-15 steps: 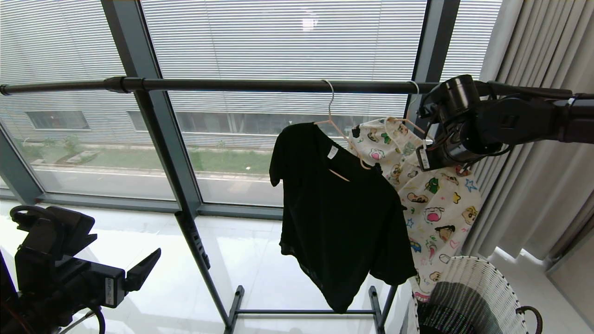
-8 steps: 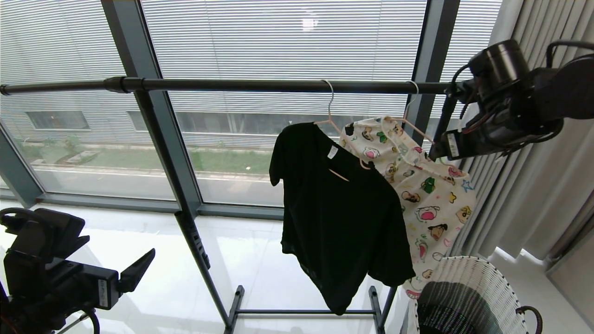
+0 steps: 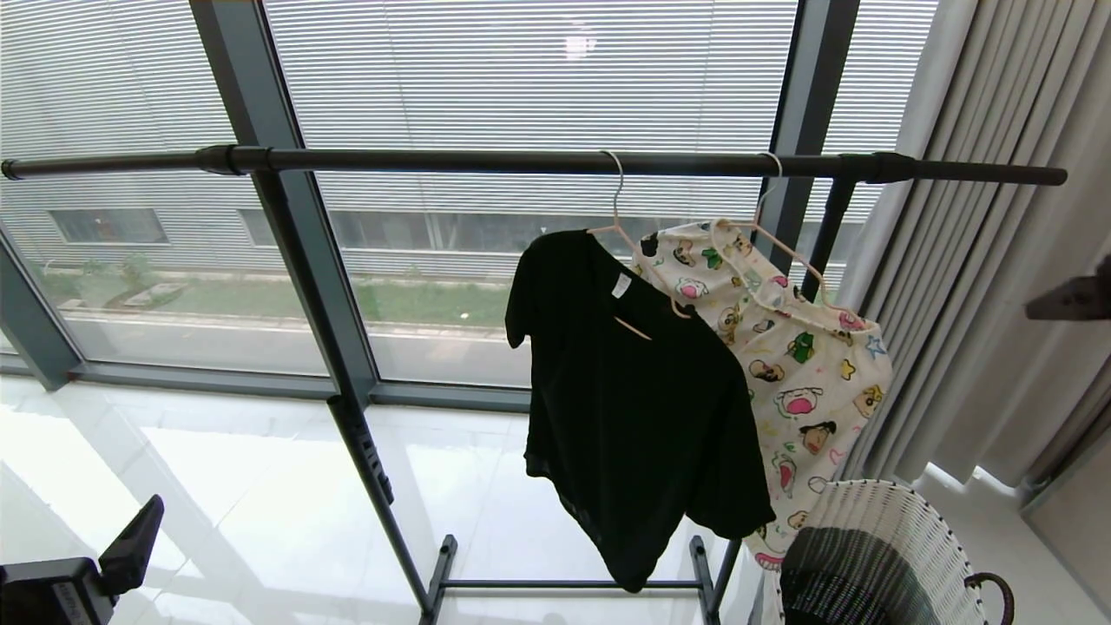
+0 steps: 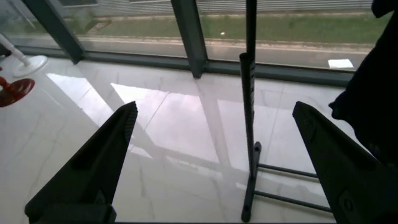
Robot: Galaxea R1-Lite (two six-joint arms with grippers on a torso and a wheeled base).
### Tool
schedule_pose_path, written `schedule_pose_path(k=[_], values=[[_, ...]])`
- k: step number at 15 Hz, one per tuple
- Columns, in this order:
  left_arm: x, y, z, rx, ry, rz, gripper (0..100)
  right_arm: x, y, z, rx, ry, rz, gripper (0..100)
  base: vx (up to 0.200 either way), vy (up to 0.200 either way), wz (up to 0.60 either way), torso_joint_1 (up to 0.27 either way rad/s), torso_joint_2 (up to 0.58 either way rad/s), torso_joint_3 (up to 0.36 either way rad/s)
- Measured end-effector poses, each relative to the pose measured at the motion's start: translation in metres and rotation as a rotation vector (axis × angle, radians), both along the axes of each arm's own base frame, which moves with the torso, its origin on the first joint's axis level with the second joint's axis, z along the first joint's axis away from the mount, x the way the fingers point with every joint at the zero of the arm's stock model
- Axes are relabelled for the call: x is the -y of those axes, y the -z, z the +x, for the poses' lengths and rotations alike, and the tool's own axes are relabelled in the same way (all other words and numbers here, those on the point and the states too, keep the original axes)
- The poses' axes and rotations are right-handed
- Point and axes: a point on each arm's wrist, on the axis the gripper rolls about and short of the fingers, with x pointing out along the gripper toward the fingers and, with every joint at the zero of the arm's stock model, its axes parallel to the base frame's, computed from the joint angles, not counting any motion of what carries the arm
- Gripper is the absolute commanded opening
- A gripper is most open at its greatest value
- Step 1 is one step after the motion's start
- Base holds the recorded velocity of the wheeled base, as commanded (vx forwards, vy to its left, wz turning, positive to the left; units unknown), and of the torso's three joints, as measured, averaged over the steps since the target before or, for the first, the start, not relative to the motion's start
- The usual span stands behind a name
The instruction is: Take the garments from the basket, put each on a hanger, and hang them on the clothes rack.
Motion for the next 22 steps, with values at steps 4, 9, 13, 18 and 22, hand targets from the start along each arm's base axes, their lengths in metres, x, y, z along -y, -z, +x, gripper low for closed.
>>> schedule_pose_path(k=[4,9,13,18,22], values=[[0.001,0.008,-0.026,0.002,-0.02,-0.032,100,0.042,0.043,-0.092,-0.014,0.146,-0.068,100,0.0,0.0,0.0,0.0,0.0,0.0],[0.002,0.034,-0.083,0.047,-0.029,0.021,100,0.052,0.124,-0.17,0.035,0.218,-0.125,100,0.0,0.0,0.0,0.0,0.0,0.0],[0.002,0.05,-0.105,0.155,-0.047,0.003,100,0.047,0.193,-0.193,0.277,-0.032,-0.158,100,0.0,0.0,0.0,0.0,0.0,0.0],[0.003,0.051,-0.109,0.253,0.007,-0.141,100,0.049,0.238,-0.193,0.469,0.019,-0.227,100,0.0,0.0,0.0,0.0,0.0,0.0],[0.009,0.052,-0.109,0.245,0.25,-0.219,100,0.046,0.239,-0.188,0.624,-0.114,-0.176,100,0.0,0.0,0.0,0.0,0.0,0.0]])
